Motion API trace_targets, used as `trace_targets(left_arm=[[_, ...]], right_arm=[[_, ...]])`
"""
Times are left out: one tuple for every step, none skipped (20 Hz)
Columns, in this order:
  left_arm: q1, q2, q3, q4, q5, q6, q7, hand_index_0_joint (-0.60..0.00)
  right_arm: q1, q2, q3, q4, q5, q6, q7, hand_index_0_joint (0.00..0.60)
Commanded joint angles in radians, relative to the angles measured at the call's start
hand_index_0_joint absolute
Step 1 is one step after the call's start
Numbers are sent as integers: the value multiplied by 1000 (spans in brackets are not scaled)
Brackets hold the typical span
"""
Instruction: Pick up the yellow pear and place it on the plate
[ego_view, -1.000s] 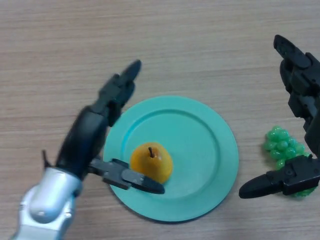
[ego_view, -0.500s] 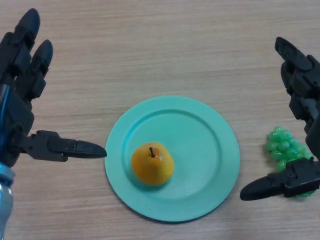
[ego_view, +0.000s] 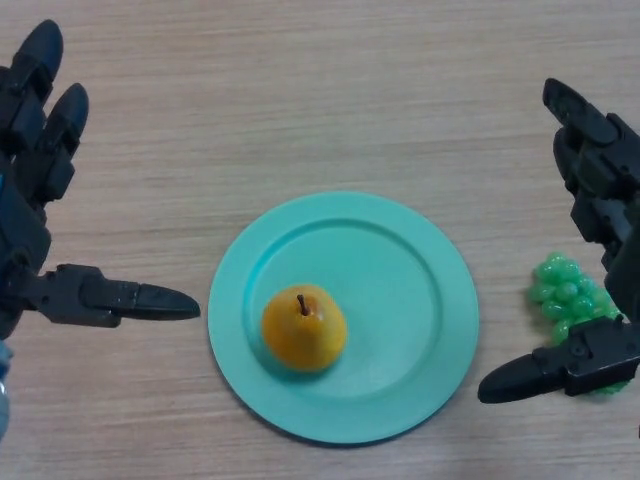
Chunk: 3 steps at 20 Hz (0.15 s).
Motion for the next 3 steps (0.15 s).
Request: trace_targets(left_arm=[[-39, 36, 47, -63, -3, -78, 8, 0], [-44, 40, 49, -70, 3, -71, 8, 0], [-43, 39, 49, -70, 10, -76, 12, 0]], right_arm=[[-31, -19, -35, -57, 35, -119, 2, 0], [-33, -17, -37, -64, 44, -107, -2, 0], [-33, -20, -35, -70, 40, -98, -2, 0]])
